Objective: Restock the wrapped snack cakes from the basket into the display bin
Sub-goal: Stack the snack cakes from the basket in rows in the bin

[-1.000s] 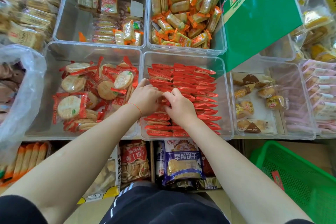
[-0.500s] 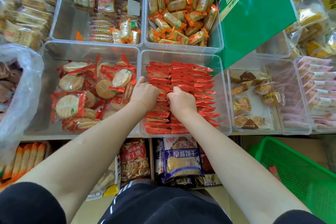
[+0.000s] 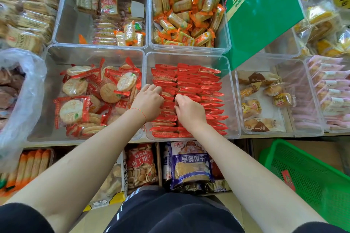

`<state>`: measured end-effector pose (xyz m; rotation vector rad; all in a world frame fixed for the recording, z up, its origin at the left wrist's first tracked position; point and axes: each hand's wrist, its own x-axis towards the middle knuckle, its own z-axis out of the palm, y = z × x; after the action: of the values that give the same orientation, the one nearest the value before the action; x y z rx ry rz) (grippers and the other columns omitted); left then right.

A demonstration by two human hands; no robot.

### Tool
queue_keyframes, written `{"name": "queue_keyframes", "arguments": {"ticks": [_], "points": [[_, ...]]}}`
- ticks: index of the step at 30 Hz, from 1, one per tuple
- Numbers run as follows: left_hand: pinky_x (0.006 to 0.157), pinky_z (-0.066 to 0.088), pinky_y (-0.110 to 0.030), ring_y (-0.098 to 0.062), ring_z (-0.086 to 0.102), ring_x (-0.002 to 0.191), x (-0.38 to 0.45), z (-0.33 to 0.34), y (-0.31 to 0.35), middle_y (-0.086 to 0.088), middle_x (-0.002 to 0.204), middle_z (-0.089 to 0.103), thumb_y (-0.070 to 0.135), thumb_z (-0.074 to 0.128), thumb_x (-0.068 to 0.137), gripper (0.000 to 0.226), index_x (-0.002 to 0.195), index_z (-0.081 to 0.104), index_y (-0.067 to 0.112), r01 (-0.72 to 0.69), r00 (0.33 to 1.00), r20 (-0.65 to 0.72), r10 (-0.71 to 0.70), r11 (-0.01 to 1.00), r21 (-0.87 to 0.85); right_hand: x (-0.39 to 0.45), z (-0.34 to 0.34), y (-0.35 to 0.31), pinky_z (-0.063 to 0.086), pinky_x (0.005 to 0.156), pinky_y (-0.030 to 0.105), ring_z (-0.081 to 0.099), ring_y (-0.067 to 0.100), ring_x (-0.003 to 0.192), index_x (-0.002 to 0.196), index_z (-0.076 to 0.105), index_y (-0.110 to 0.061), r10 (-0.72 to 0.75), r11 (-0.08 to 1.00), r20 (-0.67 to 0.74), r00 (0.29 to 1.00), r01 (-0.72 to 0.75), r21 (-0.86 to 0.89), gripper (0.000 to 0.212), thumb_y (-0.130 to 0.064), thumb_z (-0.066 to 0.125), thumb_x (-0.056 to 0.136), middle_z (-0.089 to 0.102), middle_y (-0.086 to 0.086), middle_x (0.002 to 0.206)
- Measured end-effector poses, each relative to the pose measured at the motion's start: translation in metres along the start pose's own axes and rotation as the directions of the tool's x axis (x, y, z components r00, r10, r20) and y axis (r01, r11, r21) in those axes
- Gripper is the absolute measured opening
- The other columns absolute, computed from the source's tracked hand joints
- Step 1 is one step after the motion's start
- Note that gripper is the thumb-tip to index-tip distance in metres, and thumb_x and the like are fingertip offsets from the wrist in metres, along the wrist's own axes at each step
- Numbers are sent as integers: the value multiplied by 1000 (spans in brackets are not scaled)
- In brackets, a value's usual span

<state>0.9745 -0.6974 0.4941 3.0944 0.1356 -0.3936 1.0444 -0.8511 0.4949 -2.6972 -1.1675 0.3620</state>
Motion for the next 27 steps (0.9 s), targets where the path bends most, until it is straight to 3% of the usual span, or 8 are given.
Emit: {"name": "queue_keyframes", "arguments": {"ticks": [2,6,12,15,20,24,27], "points": [[102,30,-34,-22,44,107,0,0,1,-1,114,52,22,51,85,20,94,70,21,12,1000,-19,-12,1000,6,-7,1,-2,45,55,33,62,28,75,100,56,-14,-36,999,38,999,35,20,17,-31,54,96,62,1,92],[101,31,-34,-23,44,104,0,-2,4,-2,108,51,18,51,83,17,90,67,20,26,1000,1,-26,1000,10,-8,4,-4,41,60,33,63,29,87,105,58,-14,-52,990,228,972,80,-116,27,-38,60,93,59,3,101],[101,31,-33,-22,48,106,-5,-5,3,0,112,55,33,57,81,24,101,67,24,7,997,-74,-20,984,-179,-7,12,-12,34,54,32,65,33,78,103,56,-12,-85,993,101,991,93,-71,9,-17,53,95,63,5,94],[105,29,-35,-22,45,112,-11,-4,3,1,117,53,40,57,82,22,95,71,29,-34,999,-23,32,998,-58,-9,14,-12,33,53,32,65,31,75,99,56,-12,-82,989,81,993,92,-120,6,-14,53,94,63,4,93],[106,27,-34,-23,45,109,-11,-1,10,-1,113,55,19,51,86,24,97,72,23,22,1000,-22,-21,998,63,-10,6,-9,35,52,30,66,26,72,96,58,-13,-118,957,90,989,137,-255,7,-16,52,96,63,3,90],[105,28,-35,-23,45,108,-9,-3,10,-1,112,54,19,51,84,24,96,71,22,18,1000,-3,-18,996,85,-11,-5,-8,36,50,29,63,26,67,93,60,-12,-133,974,0,991,131,-184,12,-23,56,96,63,3,86],[106,28,-35,-23,46,108,-8,-2,9,-1,113,55,19,51,84,23,97,70,22,0,999,32,-3,995,104,-12,-4,-10,36,58,31,64,29,82,96,61,-13,-184,971,163,969,205,-123,22,-35,56,95,64,4,95]]}}
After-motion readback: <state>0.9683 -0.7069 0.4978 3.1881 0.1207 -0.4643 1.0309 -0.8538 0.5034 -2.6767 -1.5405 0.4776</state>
